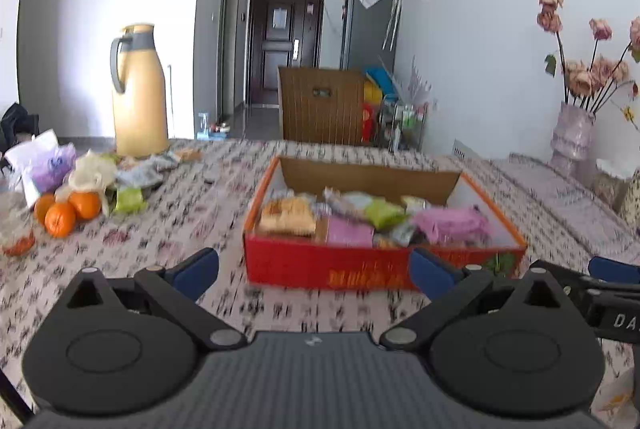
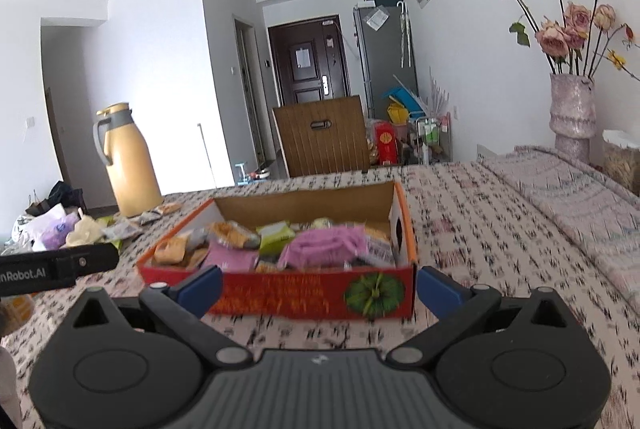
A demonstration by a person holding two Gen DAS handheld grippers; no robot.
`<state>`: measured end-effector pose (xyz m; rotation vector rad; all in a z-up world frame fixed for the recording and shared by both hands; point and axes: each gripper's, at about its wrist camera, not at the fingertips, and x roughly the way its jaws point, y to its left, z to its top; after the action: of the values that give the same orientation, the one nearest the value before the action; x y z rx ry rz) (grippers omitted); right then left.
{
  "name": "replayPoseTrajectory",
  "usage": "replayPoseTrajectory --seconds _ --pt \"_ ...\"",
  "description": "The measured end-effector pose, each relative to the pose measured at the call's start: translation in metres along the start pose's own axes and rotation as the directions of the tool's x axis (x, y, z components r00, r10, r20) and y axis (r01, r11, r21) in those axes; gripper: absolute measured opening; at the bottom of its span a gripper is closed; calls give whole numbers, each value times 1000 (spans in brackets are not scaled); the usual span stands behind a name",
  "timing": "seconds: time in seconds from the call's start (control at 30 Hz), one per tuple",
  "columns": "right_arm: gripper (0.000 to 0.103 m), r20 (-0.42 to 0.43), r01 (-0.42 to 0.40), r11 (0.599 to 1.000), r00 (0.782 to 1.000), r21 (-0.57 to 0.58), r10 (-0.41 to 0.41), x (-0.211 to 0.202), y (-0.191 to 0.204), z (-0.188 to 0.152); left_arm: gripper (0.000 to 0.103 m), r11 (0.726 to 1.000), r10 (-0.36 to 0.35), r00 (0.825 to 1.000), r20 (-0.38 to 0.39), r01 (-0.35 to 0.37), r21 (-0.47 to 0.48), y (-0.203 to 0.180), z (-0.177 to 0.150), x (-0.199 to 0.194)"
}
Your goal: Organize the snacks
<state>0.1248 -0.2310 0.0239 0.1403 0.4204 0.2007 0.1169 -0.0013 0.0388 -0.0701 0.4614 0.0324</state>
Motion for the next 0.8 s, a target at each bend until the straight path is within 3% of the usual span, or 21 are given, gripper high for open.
replayPoseTrajectory --seconds 0.47,0.8 --pt "103 -82 -3 1000 997 -9 2 -30 7 -50 103 1000 -18 994 -106 19 9 12 -61 -19" --pt "103 -128 14 1000 992 -7 -14 -34 3 -70 103 1000 -26 993 -112 26 3 18 -71 -26"
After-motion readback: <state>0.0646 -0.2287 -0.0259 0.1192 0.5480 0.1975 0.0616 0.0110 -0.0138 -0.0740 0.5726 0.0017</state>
